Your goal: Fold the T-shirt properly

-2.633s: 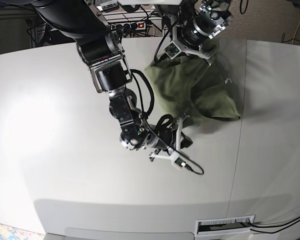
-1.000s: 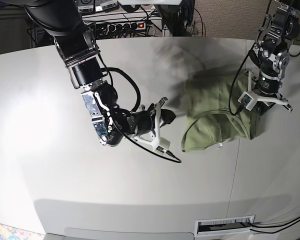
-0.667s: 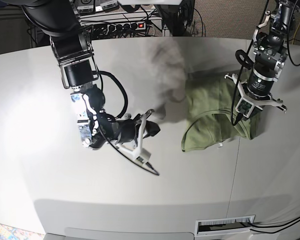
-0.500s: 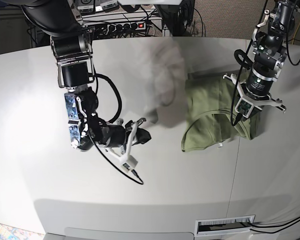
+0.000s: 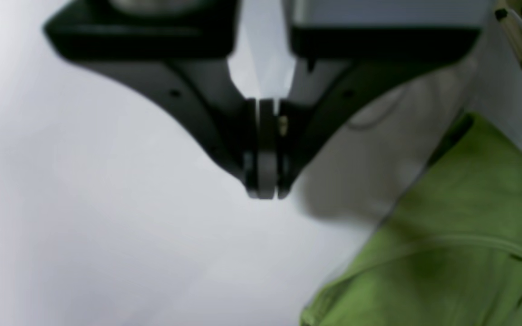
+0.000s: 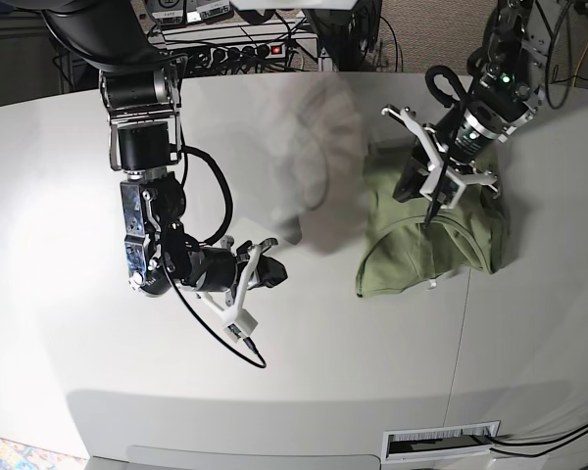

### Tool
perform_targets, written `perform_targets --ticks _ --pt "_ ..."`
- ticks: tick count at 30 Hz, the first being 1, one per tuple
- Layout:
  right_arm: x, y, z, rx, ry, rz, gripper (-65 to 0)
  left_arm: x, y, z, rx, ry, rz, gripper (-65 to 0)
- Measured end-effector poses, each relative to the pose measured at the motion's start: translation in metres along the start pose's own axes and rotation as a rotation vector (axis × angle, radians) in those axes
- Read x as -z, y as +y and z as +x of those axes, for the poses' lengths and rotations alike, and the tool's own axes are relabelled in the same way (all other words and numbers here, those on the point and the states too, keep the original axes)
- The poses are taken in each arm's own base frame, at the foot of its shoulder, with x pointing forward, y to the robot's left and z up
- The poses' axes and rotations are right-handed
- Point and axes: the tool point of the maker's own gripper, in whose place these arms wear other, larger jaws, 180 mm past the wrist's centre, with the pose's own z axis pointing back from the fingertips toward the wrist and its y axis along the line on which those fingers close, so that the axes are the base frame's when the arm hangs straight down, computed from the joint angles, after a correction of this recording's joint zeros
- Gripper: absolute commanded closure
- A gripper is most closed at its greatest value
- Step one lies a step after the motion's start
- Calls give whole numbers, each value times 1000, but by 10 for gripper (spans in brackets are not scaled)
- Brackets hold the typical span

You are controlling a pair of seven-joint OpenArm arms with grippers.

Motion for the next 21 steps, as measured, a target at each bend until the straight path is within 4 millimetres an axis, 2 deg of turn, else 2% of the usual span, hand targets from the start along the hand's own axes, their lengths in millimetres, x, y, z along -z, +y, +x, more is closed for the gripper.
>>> perform_targets --ticks 1,3,7,10,21 --pt "0 0 0 0 -1 1 0 2 0 -2 5 -8 -3 0" --pt "0 0 0 0 -1 1 0 10 13 -10 17 -15 38 0" --pt "0 0 -2 0 13 1 0 28 39 -59 -38 92 92 0" --pt "0 0 -2 1 14 2 0 39 49 -77 -29 121 91 0" --pt "0 0 -6 2 29 1 0 60 96 -73 122 103 178 0"
